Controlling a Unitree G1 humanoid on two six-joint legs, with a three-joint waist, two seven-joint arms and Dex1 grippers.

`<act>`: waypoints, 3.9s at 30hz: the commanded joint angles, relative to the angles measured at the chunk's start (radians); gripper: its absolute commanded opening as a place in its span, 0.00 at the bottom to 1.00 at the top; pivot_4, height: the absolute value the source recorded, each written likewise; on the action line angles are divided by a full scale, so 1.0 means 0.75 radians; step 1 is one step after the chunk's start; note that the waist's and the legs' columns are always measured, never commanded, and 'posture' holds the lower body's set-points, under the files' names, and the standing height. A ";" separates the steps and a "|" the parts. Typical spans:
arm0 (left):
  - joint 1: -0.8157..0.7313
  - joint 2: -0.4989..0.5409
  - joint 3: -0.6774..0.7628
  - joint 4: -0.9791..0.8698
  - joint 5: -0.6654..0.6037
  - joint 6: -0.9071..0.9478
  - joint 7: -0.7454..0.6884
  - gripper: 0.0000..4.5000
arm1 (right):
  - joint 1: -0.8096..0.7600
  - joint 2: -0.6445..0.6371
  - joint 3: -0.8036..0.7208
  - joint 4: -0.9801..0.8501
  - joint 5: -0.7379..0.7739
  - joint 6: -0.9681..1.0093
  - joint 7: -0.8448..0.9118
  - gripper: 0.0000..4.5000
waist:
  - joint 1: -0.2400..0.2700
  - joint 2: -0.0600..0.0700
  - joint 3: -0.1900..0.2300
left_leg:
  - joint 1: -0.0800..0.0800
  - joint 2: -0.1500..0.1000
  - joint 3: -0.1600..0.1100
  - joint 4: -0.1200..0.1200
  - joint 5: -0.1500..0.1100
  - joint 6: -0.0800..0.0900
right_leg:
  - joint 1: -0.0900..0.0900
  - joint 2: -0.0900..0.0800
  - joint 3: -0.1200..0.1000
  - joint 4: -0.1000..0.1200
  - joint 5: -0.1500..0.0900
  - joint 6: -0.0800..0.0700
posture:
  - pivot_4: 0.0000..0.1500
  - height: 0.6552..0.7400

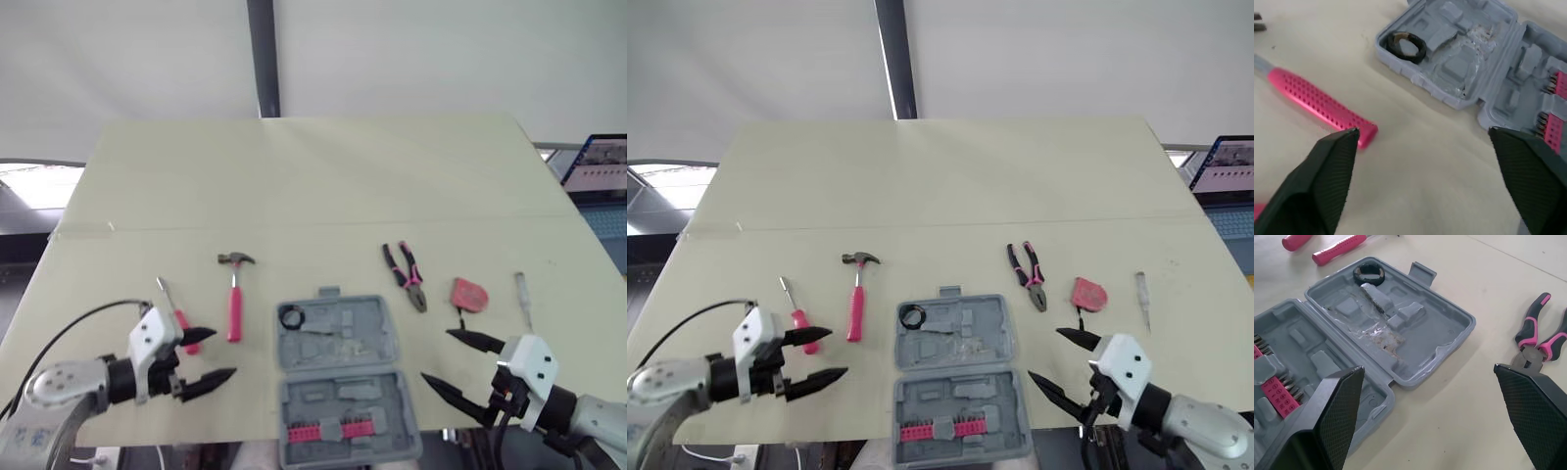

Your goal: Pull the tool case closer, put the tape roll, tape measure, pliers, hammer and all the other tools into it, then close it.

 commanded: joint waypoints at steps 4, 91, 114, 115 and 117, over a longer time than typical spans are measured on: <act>0.334 -0.104 0.140 -0.103 -0.049 -0.187 -0.023 0.99 | 0.056 -0.013 -0.046 0.060 0.018 -0.046 0.076 1.00 | 0.001 0.000 0.000 | 0.000 0.000 0.000 0.000 0.000 0.000 | 0.000 0.000 0.000 -0.002 0.000 0.000 | 1.00 0.95; 0.017 -0.108 -0.236 -0.328 -0.156 -0.196 0.375 0.99 | -0.702 0.324 -0.046 0.028 -0.101 1.079 -0.869 1.00 | -0.007 0.012 -0.006 | -0.002 0.000 0.003 0.001 -0.003 0.001 | -0.003 0.001 0.001 -0.001 0.000 0.000 | 1.00 0.95; -0.036 -0.074 -0.227 -0.320 -0.157 -0.152 0.369 0.99 | -0.723 0.477 0.006 0.200 -0.140 1.098 -0.948 1.00 | -0.010 0.014 -0.005 | -0.001 0.000 0.004 0.000 -0.003 0.001 | -0.004 0.001 0.001 -0.001 0.000 0.000 | 1.00 0.95; -0.034 -0.075 -0.225 -0.321 -0.157 -0.152 0.369 0.99 | -0.724 0.474 0.008 0.212 -0.144 1.088 -0.949 1.00 | -0.010 0.014 -0.005 | -0.001 0.000 0.004 0.000 -0.003 0.001 | -0.004 0.001 0.001 -0.001 0.000 0.000 | 1.00 0.95; -0.027 -0.075 -0.220 -0.323 -0.160 -0.151 0.368 0.99 | -0.735 0.472 0.007 0.250 -0.153 1.067 -0.948 1.00 | -0.010 0.014 -0.005 | -0.001 0.000 0.004 0.000 -0.003 0.001 | -0.004 0.001 0.002 -0.001 0.000 0.000 | 1.00 0.95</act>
